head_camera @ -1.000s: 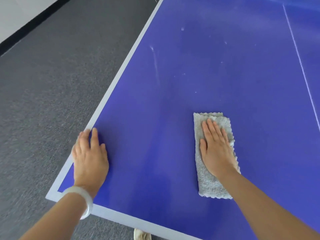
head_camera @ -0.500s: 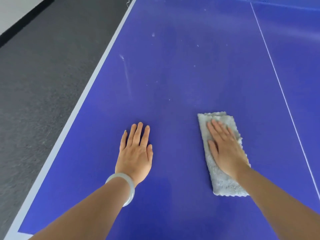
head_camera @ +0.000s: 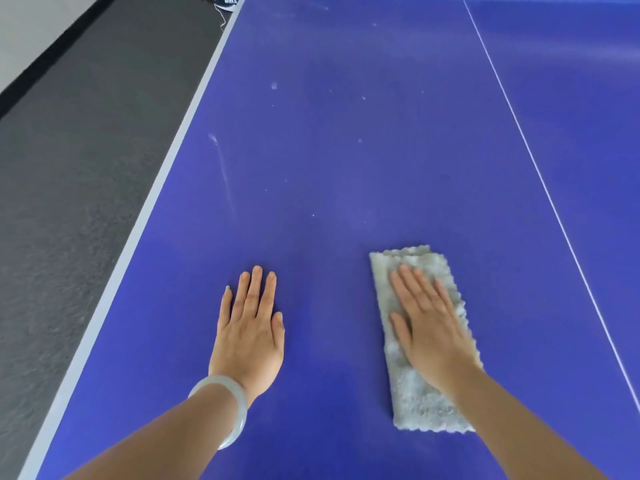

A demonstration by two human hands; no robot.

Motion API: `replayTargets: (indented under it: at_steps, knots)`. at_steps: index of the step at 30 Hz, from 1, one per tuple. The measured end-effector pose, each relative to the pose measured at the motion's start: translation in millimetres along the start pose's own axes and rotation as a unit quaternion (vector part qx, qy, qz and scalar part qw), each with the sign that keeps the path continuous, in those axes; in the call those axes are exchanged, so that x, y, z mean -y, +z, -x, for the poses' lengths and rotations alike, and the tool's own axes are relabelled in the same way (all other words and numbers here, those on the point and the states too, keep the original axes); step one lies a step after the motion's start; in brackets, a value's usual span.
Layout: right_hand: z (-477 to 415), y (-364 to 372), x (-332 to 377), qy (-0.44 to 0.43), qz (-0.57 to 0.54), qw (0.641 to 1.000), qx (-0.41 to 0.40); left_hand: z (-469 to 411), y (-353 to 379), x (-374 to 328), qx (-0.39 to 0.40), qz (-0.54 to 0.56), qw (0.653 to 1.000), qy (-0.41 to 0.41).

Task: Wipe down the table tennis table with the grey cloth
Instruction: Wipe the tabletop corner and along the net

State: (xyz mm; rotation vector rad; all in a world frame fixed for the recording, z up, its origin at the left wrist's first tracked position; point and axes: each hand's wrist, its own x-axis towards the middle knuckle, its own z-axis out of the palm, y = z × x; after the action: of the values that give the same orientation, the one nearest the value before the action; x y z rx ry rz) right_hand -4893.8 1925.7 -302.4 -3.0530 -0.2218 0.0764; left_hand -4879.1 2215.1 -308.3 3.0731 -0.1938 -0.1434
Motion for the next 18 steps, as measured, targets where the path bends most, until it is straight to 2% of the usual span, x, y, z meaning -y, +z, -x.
replayTargets:
  at_steps: [3,5,6,8,10,12,13,15,18]
  knots:
    - [-17,-5,-23,0.226,-0.045,0.973,0.0,-1,0,-2,0.001,0.001,1.0,0.0]
    - [-33,-2,19,0.308,-0.054,0.949,-0.025,-1,-1,-1,0.001,0.006,1.0,-0.004]
    - [-39,0,47,0.321,-0.059,0.944,-0.036,0,-2,-1,0.0,0.008,1.0,-0.006]
    - [-39,10,103,0.261,-0.077,0.961,-0.039,0,-3,-1,-0.003,0.007,1.0,-0.003]
    - [-24,14,128,0.123,-0.076,0.989,-0.004,1,-3,-1,-0.004,0.01,1.0,-0.002]
    - [1,13,107,0.0,-0.055,0.999,0.003,0,-2,-1,-0.007,0.014,1.0,-0.001]
    - [19,12,85,-0.029,-0.044,0.999,-0.003,1,-1,0,-0.007,0.015,1.0,-0.001]
    - [52,9,34,0.001,-0.016,1.0,-0.011,1,0,0,-0.012,0.021,1.0,-0.005]
    - [66,1,-41,0.16,-0.022,0.987,0.003,0,0,-2,-0.012,0.023,1.0,-0.006]
